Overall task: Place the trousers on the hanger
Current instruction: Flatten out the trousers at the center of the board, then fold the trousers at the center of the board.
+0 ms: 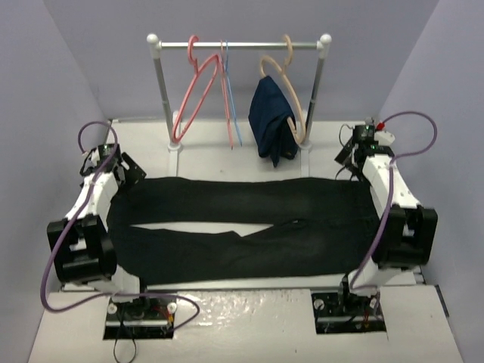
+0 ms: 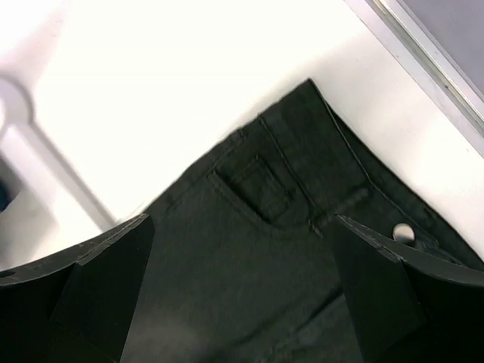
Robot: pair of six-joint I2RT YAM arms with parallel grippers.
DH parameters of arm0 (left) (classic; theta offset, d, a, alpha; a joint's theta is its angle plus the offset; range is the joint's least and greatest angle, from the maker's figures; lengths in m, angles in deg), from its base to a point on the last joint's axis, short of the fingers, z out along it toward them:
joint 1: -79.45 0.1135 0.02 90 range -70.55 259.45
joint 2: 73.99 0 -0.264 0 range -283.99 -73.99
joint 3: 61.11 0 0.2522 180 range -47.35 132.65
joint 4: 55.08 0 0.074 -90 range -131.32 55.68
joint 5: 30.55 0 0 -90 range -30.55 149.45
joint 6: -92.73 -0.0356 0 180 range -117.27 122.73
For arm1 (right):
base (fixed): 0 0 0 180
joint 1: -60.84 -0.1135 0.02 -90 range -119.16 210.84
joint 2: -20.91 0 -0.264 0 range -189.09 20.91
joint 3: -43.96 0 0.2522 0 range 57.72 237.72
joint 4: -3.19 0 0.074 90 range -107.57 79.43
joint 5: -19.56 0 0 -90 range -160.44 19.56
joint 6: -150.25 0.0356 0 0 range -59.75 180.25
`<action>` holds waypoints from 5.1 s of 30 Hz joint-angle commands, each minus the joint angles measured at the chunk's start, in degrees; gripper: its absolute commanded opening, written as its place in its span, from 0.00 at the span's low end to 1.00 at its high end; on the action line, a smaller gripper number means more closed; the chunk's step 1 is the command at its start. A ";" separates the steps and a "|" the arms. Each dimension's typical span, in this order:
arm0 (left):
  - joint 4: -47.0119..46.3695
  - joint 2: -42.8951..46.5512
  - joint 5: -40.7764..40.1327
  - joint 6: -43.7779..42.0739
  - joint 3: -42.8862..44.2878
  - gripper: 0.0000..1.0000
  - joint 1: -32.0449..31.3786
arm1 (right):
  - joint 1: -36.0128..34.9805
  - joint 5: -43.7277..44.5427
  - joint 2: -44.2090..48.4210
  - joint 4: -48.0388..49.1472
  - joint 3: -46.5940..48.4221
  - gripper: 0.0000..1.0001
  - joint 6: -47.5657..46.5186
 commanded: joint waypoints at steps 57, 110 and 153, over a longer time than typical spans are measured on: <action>12.50 -30.43 0.84 22.29 33.18 0.92 -0.21 | -6.80 -1.66 -24.91 4.05 2.55 0.00 3.19; 24.58 -34.82 -2.99 17.15 48.72 0.00 0.48 | 0.23 -4.62 -16.92 7.98 8.24 0.00 2.73; 28.50 39.85 4.73 14.90 -6.28 0.00 7.09 | 9.33 -0.54 23.06 -1.95 -14.51 0.01 15.11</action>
